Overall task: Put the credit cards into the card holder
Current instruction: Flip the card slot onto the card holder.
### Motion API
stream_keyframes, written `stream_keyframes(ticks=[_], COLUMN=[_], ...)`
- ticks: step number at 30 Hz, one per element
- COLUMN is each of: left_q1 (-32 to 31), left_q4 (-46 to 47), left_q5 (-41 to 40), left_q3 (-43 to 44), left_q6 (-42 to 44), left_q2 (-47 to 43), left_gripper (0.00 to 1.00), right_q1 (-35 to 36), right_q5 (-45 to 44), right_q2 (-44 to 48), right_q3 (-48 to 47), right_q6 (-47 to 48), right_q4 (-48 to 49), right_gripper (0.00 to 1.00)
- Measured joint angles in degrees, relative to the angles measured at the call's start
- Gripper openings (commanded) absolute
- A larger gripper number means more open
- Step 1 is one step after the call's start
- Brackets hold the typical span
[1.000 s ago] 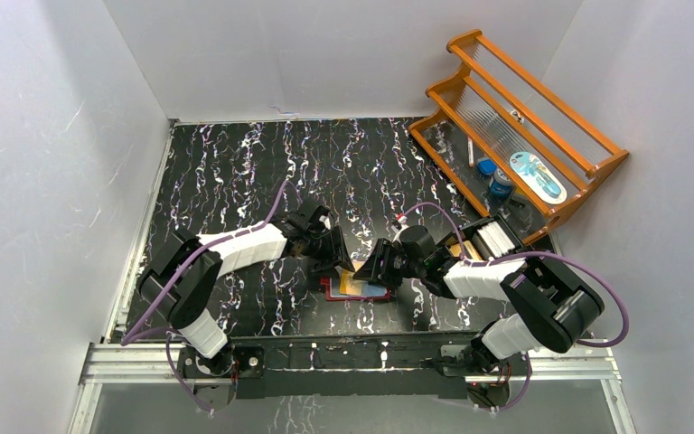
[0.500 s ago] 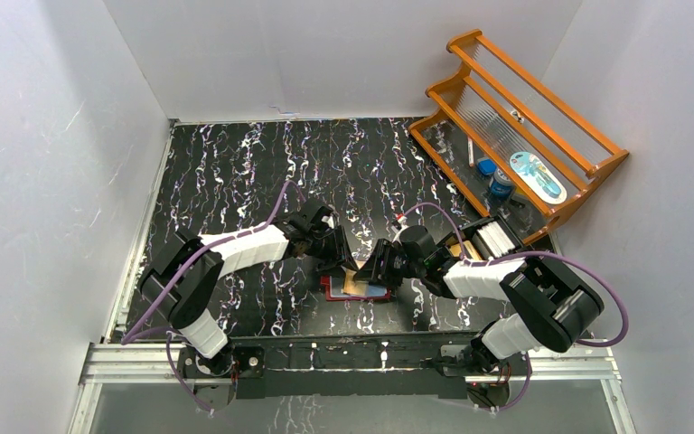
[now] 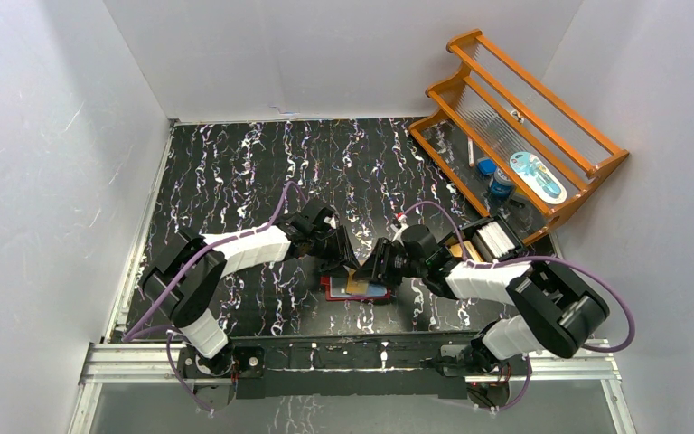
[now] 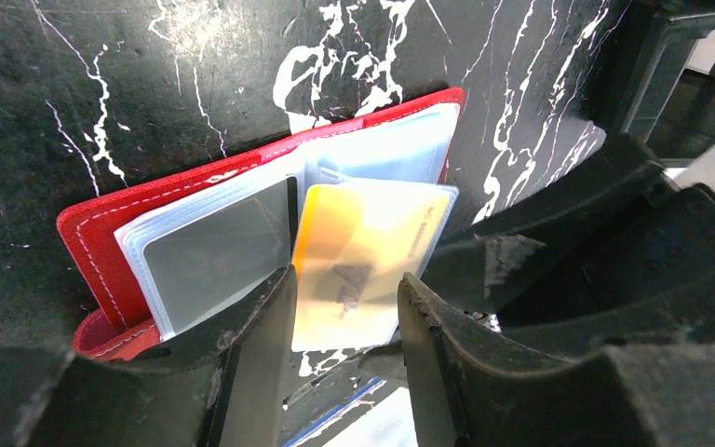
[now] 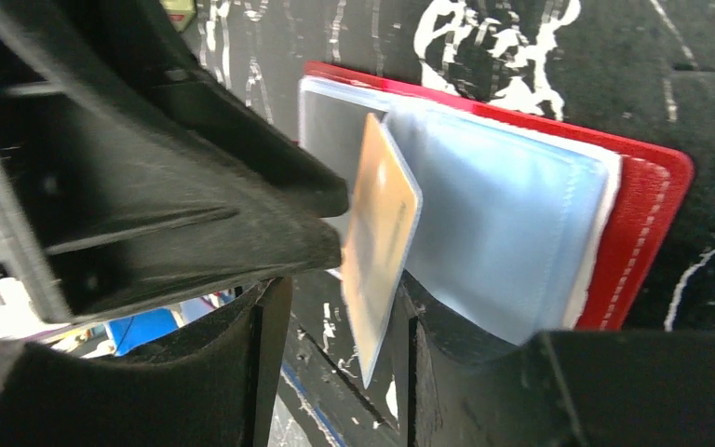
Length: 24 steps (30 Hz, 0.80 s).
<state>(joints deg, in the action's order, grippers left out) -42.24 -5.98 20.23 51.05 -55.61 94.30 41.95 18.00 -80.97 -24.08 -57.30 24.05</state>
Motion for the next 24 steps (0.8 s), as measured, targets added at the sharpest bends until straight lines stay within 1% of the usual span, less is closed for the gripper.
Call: stream_keyframes(ticks=[8,16,24], left_q1=[0.0,0.0,0.13], left_q4=[1.09,3.04,2.75], left_q5=[0.81,1.84,1.84], left_q3=[-0.07,-1.05,-1.29], left_q6=[-0.68,-1.66,-2.1], left_q2=[0.0,0.0,-0.11], left_gripper=[0.43,0.45,0.46], right_q1=[0.0,0.02,0.02], right_q5=[0.57,1.88,2.32], right_q2=[5.16,4.81,4.37], right_q3=[0.37,0.42,0.44], right_q6=[-1.33,-2.29,-2.58], right_q4=[0.35,1.18,1.7], right_gripper=[0.5,0.5,0.5])
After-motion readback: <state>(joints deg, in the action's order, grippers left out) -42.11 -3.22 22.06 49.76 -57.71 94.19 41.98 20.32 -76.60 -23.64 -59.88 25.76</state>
